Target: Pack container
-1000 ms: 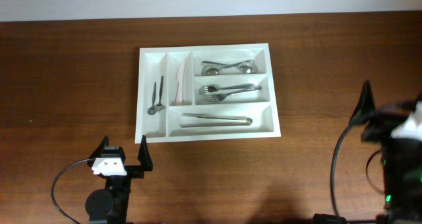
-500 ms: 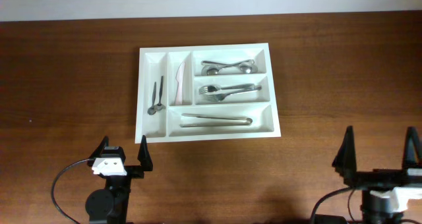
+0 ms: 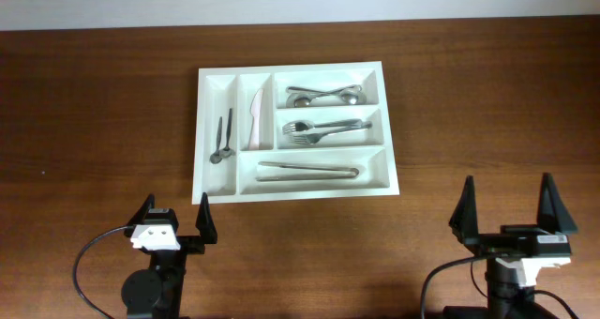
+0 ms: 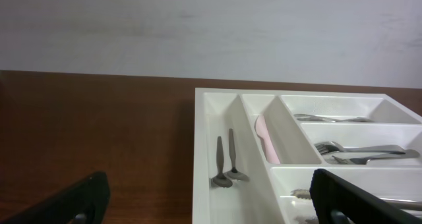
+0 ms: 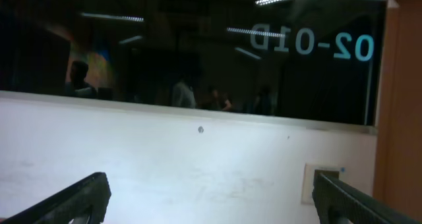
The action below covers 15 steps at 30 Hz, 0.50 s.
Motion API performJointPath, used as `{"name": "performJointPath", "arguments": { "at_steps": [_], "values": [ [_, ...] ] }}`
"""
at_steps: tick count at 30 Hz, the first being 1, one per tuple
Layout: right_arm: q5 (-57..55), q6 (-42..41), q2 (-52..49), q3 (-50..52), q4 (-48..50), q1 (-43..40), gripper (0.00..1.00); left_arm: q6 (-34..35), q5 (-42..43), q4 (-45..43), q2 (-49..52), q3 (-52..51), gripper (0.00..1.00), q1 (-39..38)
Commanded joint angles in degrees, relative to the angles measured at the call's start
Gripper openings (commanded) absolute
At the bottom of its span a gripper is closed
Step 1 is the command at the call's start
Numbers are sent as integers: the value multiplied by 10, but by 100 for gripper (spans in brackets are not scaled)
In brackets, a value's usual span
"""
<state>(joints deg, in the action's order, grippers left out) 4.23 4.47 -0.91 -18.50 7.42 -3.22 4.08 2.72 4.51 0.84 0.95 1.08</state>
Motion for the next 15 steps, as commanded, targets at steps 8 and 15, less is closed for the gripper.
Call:
{"name": "performJointPath", "arguments": {
  "at_steps": [8,15],
  "values": [
    [7,-5,7,52,6,7,99,-11,-2,0,-5,-4,99,-3],
    [7,-5,7,84,51,7,99,-11,-2,0,-5,-4,99,-3]
  ]
}}
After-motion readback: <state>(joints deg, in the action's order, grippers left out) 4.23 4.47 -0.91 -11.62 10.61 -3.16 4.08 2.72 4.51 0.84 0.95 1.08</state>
